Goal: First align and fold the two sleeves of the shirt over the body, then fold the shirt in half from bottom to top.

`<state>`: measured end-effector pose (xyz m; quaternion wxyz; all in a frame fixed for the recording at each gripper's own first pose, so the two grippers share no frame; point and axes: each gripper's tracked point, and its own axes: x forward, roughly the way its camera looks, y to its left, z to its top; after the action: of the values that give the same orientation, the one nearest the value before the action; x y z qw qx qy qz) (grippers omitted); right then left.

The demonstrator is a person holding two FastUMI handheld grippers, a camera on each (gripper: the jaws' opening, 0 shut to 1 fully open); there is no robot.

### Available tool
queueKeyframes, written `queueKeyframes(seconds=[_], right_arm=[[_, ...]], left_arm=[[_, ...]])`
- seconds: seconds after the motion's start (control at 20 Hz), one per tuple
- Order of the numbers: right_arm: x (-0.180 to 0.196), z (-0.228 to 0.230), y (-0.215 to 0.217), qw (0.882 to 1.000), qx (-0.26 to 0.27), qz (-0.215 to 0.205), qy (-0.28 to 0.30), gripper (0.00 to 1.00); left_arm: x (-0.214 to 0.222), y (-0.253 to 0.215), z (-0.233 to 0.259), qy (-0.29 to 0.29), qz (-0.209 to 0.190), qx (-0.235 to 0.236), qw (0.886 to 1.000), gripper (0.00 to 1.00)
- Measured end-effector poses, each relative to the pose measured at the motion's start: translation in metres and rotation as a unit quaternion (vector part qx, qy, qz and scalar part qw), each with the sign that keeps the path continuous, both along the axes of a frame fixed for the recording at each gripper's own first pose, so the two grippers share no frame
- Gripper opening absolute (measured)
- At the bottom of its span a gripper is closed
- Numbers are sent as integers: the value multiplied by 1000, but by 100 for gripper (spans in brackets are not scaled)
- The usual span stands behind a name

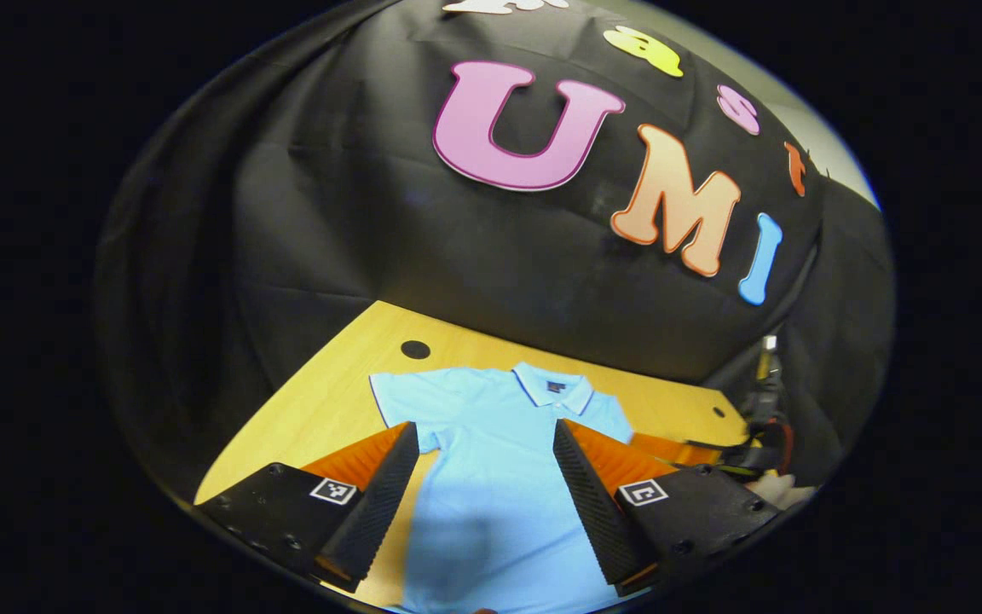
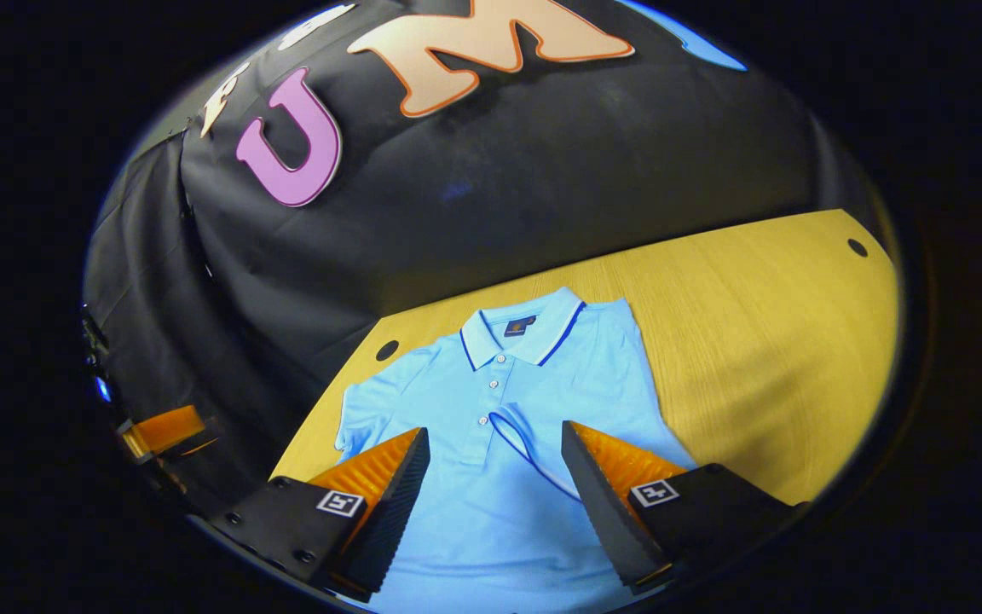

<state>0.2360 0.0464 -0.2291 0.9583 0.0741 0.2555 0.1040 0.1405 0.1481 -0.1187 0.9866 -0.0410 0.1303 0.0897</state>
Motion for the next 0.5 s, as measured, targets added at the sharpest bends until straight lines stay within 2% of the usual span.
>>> queueKeyframes(seconds=[0.35,0.5], right_arm=[[-63,32,-7,998,-14,-52,-13,97],[-86,38,-21,995,-23,-93,-12,97]], left_arm=[[73,77,-36,41,15,77,996,95],[99,98,-60,68,17,94,993,95]])
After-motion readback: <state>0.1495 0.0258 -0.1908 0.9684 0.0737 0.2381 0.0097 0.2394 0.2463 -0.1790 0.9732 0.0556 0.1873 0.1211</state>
